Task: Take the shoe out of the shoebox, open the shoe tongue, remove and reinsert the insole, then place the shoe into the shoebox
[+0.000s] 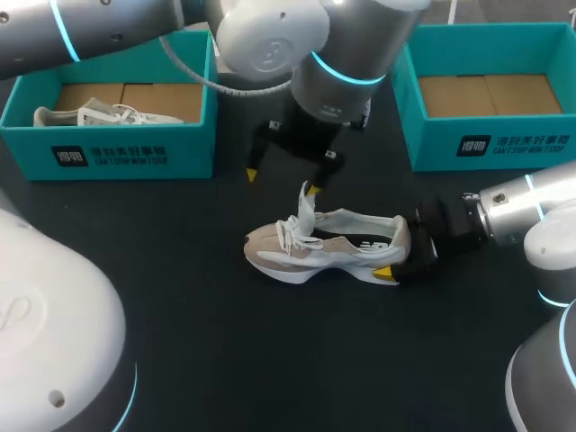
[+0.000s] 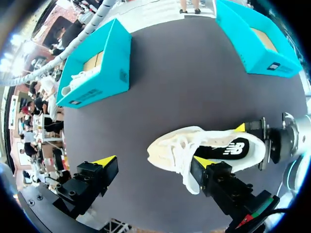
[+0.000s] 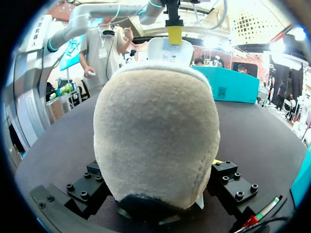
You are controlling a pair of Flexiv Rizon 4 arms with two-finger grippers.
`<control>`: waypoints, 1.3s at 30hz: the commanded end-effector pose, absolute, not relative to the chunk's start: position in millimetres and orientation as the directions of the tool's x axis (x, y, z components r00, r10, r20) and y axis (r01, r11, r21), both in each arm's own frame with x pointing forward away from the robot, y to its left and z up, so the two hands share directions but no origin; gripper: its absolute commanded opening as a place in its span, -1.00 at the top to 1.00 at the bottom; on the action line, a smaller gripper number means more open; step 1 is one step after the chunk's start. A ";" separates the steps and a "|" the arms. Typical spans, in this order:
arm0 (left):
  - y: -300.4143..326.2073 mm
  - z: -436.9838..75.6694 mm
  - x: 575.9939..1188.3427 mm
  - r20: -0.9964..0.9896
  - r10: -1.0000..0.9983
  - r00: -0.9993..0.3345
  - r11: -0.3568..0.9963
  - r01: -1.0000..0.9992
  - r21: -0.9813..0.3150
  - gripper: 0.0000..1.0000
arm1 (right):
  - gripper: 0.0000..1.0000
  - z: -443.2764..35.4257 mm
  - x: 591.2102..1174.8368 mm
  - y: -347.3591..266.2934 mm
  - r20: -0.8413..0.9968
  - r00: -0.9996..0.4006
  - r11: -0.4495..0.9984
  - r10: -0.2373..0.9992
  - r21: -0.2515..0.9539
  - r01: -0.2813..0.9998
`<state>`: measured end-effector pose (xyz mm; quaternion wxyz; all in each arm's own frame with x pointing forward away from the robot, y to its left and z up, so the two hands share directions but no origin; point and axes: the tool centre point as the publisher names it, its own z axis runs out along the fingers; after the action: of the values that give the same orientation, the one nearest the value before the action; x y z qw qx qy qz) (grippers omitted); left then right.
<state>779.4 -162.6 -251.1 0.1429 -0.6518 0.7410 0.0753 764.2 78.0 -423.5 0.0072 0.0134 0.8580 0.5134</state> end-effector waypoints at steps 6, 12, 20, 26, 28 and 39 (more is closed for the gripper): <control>-185.2 -231.7 783.5 -0.221 -0.431 -0.875 0.902 -0.414 -0.122 -1.00 | 1.00 -429.1 767.3 82.4 0.001 -0.999 0.475 0.032 0.880 0.016; -210.2 -220.5 796.1 -0.159 -0.099 -0.982 0.981 -0.070 -0.179 -1.00 | 1.00 -429.1 767.3 82.4 0.001 -0.999 0.475 0.032 0.880 0.016; -227.1 -215.5 798.6 -0.137 -0.040 -0.990 0.976 -0.010 -0.217 -1.00 | 1.00 -429.1 767.3 82.4 0.001 -0.999 0.475 0.032 0.880 0.016; -227.1 -215.5 798.6 -0.137 -0.040 -0.990 0.976 -0.010 -0.217 -1.00 | 1.00 -429.1 767.3 82.4 0.001 -0.999 0.475 0.032 0.880 0.016; -227.1 -215.5 798.6 -0.137 -0.040 -0.990 0.976 -0.010 -0.217 -1.00 | 1.00 -429.1 767.3 82.4 0.001 -0.999 0.475 0.032 0.880 0.016; -229.6 -231.2 802.1 -0.095 -0.249 -0.964 0.949 -0.223 -0.224 1.00 | 1.00 -429.1 767.3 82.4 0.001 -0.999 0.475 0.032 0.880 0.016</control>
<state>799.7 -234.9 -222.6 0.0661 -0.1117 0.9891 -0.0703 764.2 78.0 -423.5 0.0072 0.0134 0.8580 0.5134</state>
